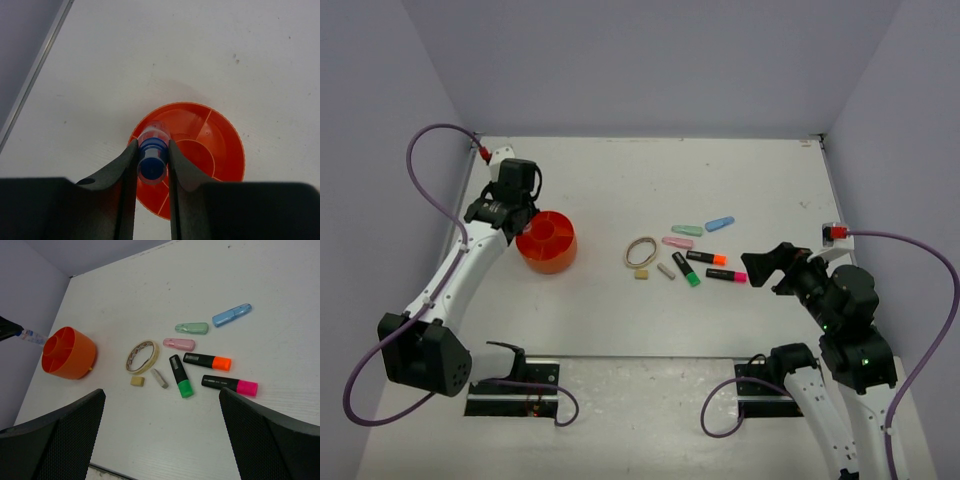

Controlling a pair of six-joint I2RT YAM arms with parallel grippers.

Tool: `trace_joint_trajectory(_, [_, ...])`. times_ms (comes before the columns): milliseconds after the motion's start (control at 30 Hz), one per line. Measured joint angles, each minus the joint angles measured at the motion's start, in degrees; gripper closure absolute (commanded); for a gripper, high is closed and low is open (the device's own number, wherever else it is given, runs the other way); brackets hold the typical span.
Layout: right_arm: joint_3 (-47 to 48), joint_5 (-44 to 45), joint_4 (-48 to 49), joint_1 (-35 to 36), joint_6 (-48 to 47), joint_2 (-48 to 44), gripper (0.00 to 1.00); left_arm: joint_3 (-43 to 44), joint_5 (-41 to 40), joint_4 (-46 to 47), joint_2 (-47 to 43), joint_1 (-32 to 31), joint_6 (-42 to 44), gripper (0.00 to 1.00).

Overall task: Sort the stationery into containers
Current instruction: Place the stationery in the storage box.

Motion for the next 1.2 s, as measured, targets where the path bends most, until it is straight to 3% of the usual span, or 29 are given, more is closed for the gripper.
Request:
trace_joint_trajectory(533, [0.0,-0.12,0.27,0.0,0.02,0.02,0.01,-1.87,1.56,0.47,-5.28,0.23,-0.75,1.0])
trace_joint_trajectory(1200, [-0.19,-0.23,0.53,0.02,0.02,0.02,0.01,-3.45,1.46,0.9,-4.16,0.27,-0.75,1.0])
